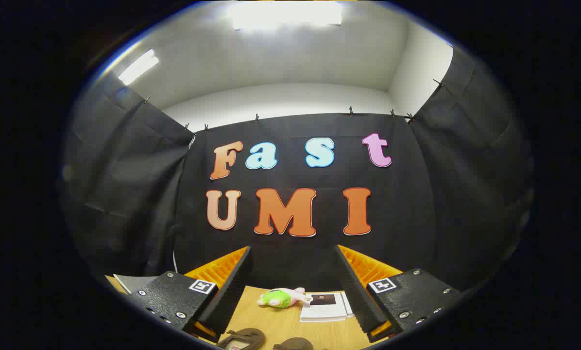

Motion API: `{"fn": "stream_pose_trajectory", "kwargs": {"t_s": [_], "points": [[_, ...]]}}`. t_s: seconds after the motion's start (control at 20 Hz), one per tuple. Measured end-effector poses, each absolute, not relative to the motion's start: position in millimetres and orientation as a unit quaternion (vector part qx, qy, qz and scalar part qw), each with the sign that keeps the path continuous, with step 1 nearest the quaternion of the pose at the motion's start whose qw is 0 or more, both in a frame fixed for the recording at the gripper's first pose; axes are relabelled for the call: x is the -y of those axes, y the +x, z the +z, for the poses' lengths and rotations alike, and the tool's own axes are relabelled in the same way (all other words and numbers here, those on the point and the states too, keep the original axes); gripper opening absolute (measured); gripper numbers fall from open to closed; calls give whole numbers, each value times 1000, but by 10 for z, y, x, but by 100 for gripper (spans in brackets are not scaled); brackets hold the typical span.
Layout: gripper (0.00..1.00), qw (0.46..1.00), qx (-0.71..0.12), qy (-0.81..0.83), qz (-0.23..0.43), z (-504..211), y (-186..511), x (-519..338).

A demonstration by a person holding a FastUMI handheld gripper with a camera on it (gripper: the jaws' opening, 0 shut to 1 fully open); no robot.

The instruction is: Open the storage box then place both shoes into the box .Put the left shoe in first, then the right shoe, with the right side of both shoes facing outward in a uniform manner.

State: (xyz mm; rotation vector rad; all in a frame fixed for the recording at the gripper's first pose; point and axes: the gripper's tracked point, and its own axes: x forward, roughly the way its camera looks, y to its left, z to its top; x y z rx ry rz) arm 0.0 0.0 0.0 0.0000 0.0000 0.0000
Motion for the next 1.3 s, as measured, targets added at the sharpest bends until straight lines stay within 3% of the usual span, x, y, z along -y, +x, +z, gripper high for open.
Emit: {"fn": "stream_pose_trajectory", "kwargs": {"t_s": [0.85,1.3], "points": [[98,1000,-16,-7,3,-55,11,-81],[99,982,-137,102,78,-592,15,-579]]}}
